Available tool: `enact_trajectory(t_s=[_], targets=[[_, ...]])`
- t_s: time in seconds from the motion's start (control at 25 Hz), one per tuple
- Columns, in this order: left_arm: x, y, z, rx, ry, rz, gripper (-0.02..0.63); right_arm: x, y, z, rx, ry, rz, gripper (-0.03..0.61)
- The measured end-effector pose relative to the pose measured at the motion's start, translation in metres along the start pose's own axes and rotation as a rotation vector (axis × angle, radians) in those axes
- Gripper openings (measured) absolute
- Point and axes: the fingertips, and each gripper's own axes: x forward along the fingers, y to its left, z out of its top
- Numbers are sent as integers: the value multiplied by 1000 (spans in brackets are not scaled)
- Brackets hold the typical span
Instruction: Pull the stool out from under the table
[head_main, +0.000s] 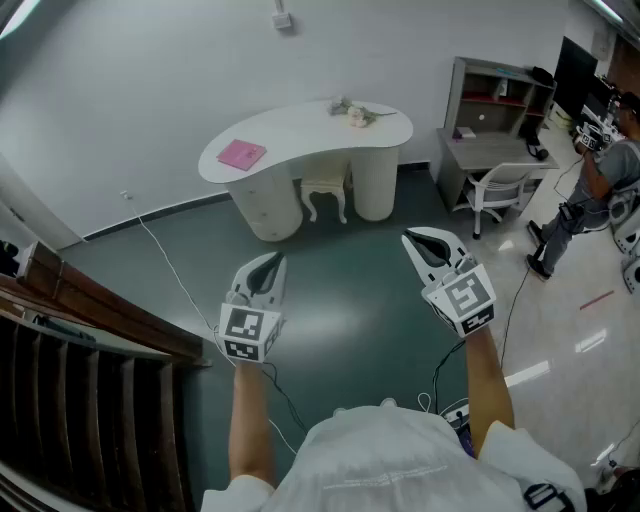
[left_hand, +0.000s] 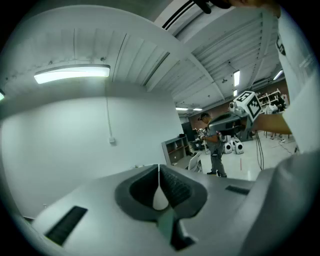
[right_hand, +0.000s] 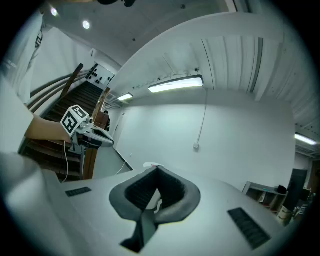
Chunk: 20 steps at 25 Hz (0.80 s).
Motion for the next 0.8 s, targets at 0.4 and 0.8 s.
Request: enact_trajectory(t_s=[0.4,0.8], targets=[[30,-38,-7,-19,32,9,18,-10,-41,-29,-72,9,9,5],[67,-27,-20,-44,63,29,18,24,-76,-57,16,7,38,5]])
